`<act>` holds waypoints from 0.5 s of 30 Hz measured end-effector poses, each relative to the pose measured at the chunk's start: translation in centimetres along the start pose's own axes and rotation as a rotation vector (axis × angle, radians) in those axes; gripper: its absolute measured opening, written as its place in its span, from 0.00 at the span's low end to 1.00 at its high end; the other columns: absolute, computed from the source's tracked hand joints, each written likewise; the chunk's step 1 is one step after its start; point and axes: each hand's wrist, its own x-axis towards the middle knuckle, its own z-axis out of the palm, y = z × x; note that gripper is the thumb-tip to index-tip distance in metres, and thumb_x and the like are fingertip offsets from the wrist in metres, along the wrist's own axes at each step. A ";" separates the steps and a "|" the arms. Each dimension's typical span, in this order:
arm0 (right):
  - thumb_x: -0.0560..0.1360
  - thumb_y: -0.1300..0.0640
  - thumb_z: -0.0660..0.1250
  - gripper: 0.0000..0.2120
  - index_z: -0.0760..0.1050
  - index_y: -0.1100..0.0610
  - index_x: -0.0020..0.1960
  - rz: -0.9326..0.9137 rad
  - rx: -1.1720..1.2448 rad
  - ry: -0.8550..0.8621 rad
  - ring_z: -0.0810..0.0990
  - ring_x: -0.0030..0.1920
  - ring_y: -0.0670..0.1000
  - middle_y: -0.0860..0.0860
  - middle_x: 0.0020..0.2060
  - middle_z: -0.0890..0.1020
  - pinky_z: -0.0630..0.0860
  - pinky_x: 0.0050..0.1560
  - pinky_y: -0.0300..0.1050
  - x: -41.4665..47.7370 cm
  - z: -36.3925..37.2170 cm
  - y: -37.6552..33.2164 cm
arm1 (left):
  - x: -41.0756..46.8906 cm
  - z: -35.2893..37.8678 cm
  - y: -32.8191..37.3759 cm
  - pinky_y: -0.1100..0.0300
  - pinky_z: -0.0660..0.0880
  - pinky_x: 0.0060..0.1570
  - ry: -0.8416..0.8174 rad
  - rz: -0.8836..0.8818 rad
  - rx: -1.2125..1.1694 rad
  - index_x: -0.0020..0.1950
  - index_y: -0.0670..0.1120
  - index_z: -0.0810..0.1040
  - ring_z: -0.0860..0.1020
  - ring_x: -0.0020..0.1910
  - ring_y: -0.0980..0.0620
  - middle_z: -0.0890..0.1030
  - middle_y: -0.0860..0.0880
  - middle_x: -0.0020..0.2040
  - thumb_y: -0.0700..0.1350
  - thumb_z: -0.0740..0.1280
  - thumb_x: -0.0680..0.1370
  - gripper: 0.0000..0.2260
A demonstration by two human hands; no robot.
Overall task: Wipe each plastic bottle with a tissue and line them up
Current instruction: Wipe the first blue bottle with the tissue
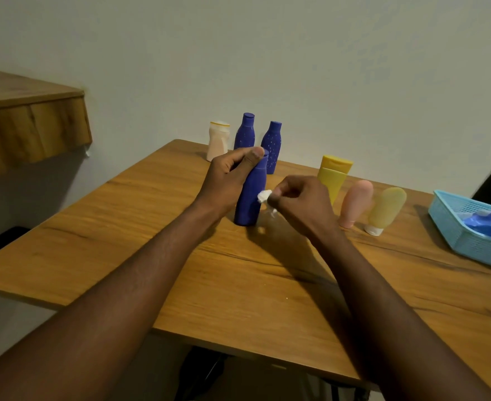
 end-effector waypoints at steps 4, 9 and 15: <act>0.74 0.58 0.70 0.04 0.78 0.59 0.44 -0.053 0.165 0.281 0.80 0.41 0.55 0.53 0.38 0.81 0.79 0.40 0.50 0.2 -1.2 -0.9 | -0.2 0.0 0.3 0.61 0.81 0.52 -0.012 0.035 0.016 0.57 0.51 0.84 0.82 0.50 0.59 0.85 0.53 0.51 0.52 0.66 0.83 0.10; 0.77 0.59 0.67 0.06 0.81 0.57 0.52 -0.114 0.098 0.262 0.79 0.44 0.47 0.50 0.44 0.82 0.75 0.41 0.38 0.3 -2.1 -1.2 | -0.5 0.5 0.7 0.58 0.82 0.51 -0.032 0.037 0.010 0.55 0.56 0.83 0.82 0.45 0.61 0.85 0.54 0.50 0.52 0.66 0.83 0.06; 0.79 0.60 0.66 0.10 0.85 0.56 0.55 -0.151 -0.045 0.121 0.78 0.43 0.41 0.44 0.47 0.82 0.71 0.40 0.35 0.7 -2.3 -2.4 | -0.4 1.1 0.7 0.56 0.82 0.56 -0.048 0.047 0.038 0.57 0.57 0.83 0.82 0.51 0.61 0.85 0.59 0.49 0.53 0.65 0.83 0.08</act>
